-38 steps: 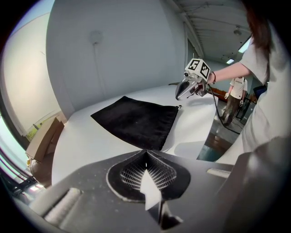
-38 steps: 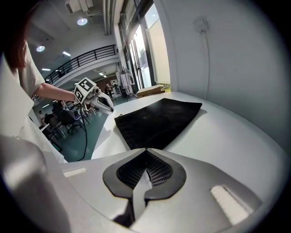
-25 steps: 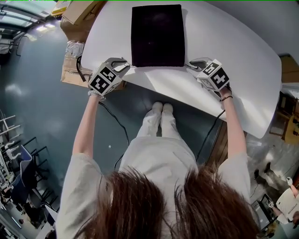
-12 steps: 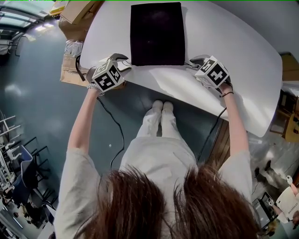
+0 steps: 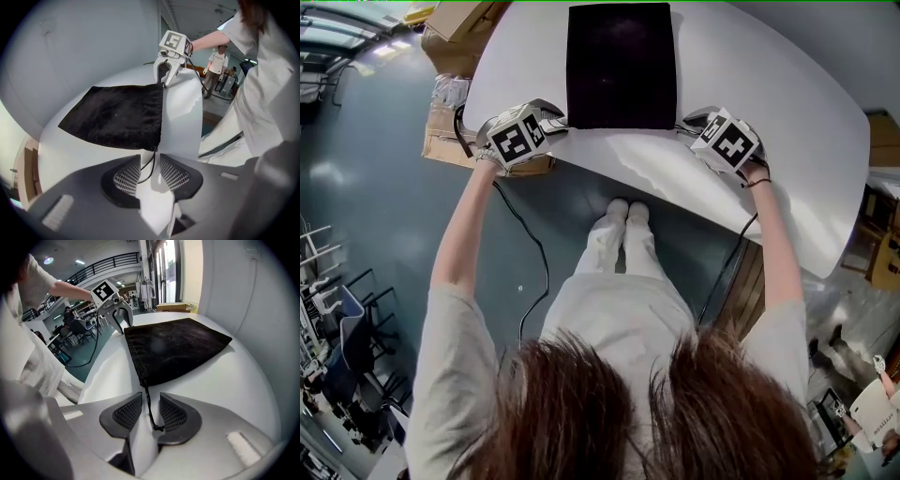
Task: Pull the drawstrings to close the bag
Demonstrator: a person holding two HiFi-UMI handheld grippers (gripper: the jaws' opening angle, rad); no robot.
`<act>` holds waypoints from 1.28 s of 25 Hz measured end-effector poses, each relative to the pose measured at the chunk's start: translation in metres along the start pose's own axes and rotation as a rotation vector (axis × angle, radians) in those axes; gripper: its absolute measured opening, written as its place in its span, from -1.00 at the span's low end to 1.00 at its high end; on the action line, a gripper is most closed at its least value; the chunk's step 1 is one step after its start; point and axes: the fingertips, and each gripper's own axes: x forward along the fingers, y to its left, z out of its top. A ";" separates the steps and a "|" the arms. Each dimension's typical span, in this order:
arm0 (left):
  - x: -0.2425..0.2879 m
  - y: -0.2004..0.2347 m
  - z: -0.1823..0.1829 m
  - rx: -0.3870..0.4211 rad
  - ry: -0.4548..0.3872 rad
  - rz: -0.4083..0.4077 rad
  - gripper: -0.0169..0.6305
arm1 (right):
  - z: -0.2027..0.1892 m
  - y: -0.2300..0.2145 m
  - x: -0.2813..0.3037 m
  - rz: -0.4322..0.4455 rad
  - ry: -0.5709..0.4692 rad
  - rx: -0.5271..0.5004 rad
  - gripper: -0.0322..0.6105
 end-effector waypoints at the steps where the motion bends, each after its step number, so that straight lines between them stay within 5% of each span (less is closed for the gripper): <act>1: 0.000 -0.002 0.001 -0.008 0.000 -0.008 -0.59 | -0.001 0.000 -0.001 -0.001 0.004 -0.004 -0.48; 8: 0.004 -0.006 -0.004 -0.171 -0.039 -0.021 -0.73 | -0.004 0.002 -0.004 -0.012 0.016 -0.015 -0.50; 25: 0.007 -0.012 -0.012 -0.315 0.036 -0.037 -0.96 | -0.001 0.005 -0.002 -0.004 -0.001 -0.001 -0.77; 29: 0.002 -0.010 -0.003 -0.296 -0.031 -0.016 -0.96 | -0.001 0.003 -0.002 -0.003 -0.017 0.015 -0.78; 32: 0.000 -0.011 -0.002 -0.356 -0.108 0.004 -0.96 | -0.002 0.004 -0.005 -0.003 -0.034 0.029 -0.78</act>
